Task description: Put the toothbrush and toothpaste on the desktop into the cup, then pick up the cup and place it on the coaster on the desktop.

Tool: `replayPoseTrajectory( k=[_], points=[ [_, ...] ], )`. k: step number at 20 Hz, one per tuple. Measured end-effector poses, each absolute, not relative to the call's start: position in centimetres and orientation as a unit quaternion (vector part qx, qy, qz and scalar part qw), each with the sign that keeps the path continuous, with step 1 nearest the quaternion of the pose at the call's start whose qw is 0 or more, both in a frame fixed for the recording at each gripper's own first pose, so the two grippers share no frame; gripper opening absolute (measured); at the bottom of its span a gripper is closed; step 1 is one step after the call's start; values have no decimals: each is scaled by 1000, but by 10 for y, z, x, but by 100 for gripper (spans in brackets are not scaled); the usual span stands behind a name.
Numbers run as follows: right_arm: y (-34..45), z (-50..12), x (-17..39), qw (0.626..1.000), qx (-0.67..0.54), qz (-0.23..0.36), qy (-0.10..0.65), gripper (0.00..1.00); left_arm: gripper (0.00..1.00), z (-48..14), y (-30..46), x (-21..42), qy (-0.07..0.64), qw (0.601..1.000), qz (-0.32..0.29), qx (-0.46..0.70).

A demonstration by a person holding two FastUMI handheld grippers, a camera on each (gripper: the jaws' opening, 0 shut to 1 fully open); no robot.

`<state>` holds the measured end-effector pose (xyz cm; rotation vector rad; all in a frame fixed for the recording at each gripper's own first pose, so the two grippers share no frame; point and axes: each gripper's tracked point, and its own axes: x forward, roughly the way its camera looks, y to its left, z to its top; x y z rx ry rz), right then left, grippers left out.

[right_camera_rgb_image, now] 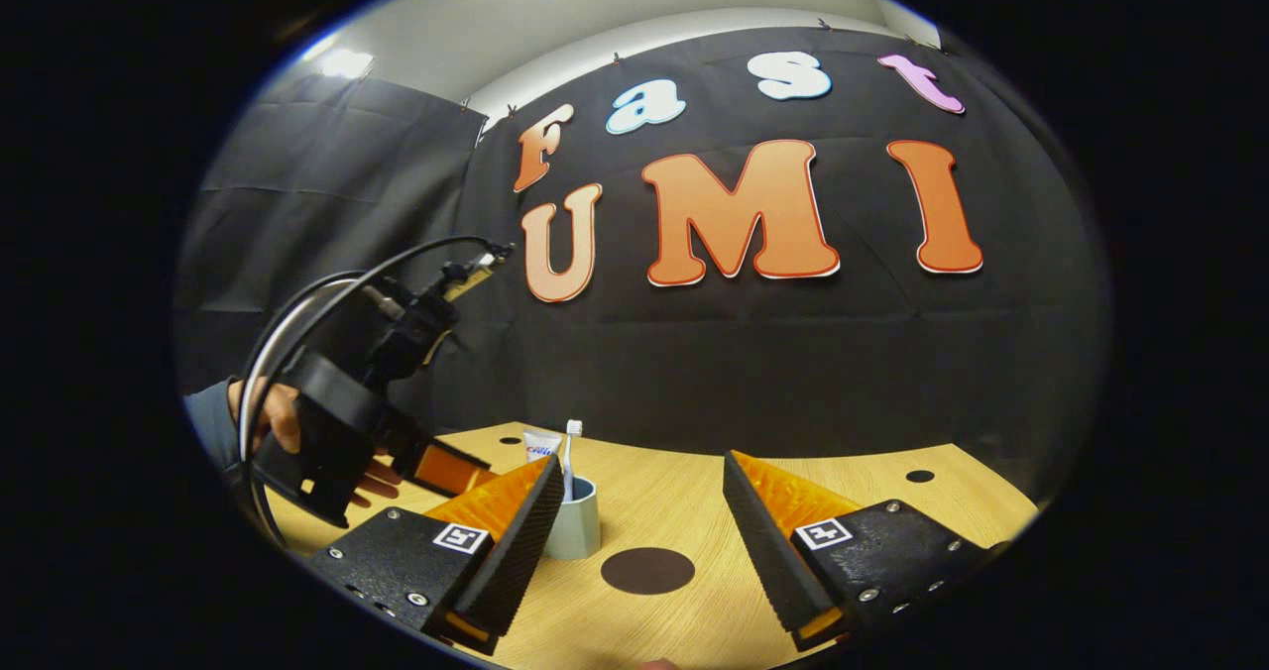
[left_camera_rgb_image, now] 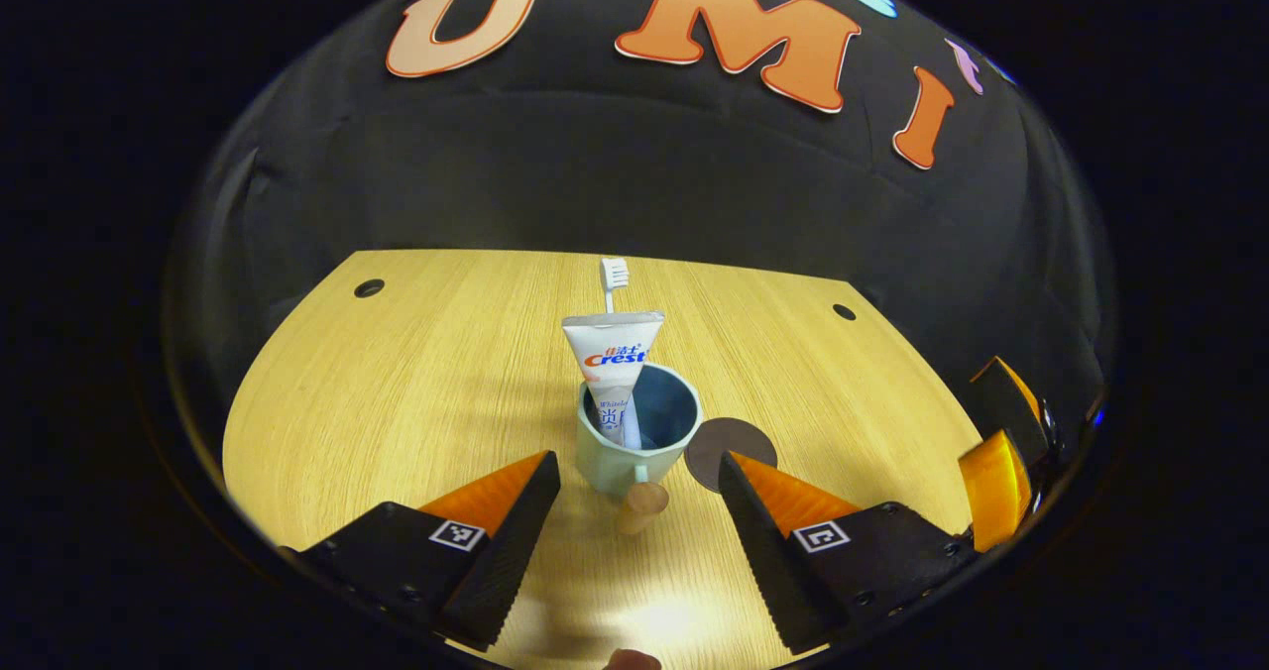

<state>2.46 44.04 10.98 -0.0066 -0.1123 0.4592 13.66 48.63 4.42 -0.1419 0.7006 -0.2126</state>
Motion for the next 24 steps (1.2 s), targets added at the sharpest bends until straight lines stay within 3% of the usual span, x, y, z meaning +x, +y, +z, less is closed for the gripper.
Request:
replayPoseTrajectory(
  k=[5,6,14,17,20,21,22,23,24],
  points=[
    [423,108,7,972,-22,225,-55,97,96,32,481,147,413,904,-102,-55],
    [421,109,1,972,-27,226,-55,97,100,29,479,147,428,896,-104,-53],
    [394,115,-24,974,-31,213,-64,97,96,9,472,155,500,861,-91,-2],
    [386,113,-32,975,-29,210,-65,96,91,-8,470,154,533,841,-94,-5],
    [379,113,-35,977,-18,204,-66,97,80,-15,477,165,547,834,-73,1],
    [379,111,-35,977,-15,204,-66,97,81,-17,481,171,551,832,-65,0],
    [379,110,-36,977,-12,202,-65,97,63,-20,481,176,556,829,-65,-6],
    [378,109,-35,977,-8,202,-64,97,59,-20,480,178,565,823,-64,-14],
    [377,107,-35,978,-7,202,-59,97,40,-15,480,185,562,825,-61,-16]
  ],
)
